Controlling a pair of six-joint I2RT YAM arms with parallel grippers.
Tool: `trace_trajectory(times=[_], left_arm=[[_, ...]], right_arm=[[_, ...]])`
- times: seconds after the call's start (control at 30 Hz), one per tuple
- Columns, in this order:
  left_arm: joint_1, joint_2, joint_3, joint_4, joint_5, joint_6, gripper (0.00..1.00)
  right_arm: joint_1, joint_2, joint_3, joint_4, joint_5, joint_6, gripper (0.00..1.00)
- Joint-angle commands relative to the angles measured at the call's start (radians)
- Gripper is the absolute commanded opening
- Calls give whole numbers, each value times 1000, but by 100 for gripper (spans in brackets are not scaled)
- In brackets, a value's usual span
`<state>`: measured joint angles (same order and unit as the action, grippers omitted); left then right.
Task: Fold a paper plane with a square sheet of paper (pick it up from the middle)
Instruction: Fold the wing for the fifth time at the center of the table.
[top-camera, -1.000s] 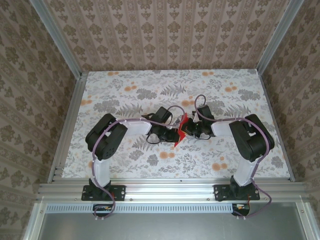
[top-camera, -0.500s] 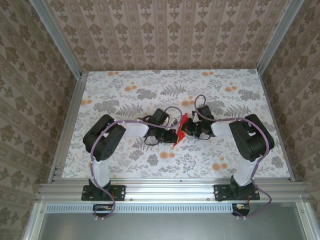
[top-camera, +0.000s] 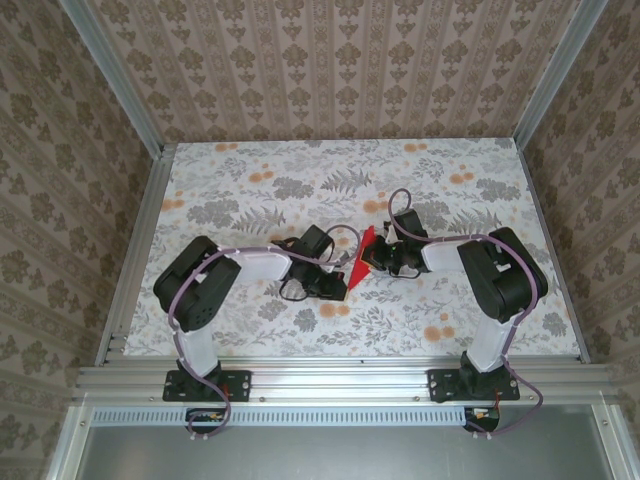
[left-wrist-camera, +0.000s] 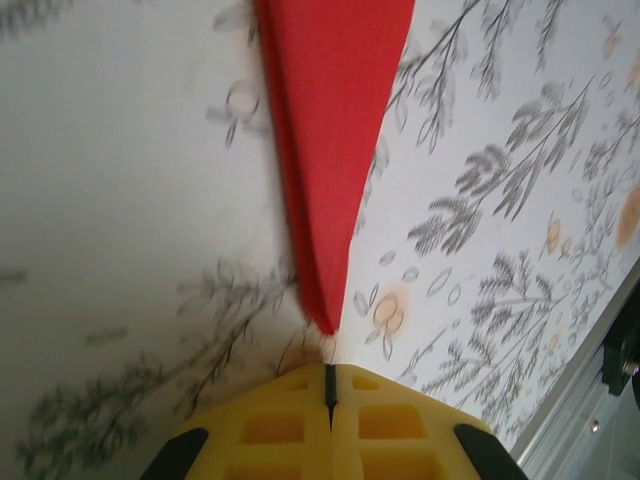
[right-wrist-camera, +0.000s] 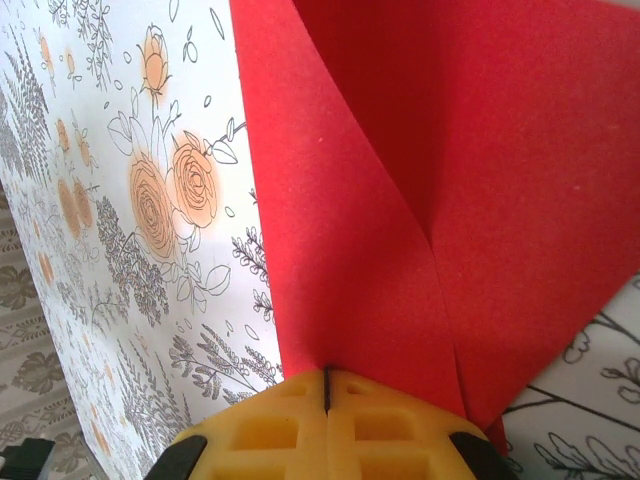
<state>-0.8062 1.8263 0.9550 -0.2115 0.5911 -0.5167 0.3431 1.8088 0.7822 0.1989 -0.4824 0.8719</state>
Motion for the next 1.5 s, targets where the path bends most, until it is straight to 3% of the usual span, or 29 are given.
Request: trace_trajectory(times=[0.0,0.13,0.3,0.7,1.0,1.47], left_arm=[[7,-63,6,-53,3,4,6],[16,-92,35,91,-33,-72,6],[19,-16,74,225,-60,-158,5],[31,142,142,133,-65,-135,0],[39,167,125,57,-80,-108,0],[45,174,101,94,-66,-112,0]], right_arm=[[-11,62,-23,-123,119,2,1],[-12,55,-21,-124,116,2,1],[-12,50,-24,-113,107,4,1],[-21,28,-29,-48,53,20,1],[-30,-104,-16,13,0,4,2],[28,44,73,-6,-36,-5,1]])
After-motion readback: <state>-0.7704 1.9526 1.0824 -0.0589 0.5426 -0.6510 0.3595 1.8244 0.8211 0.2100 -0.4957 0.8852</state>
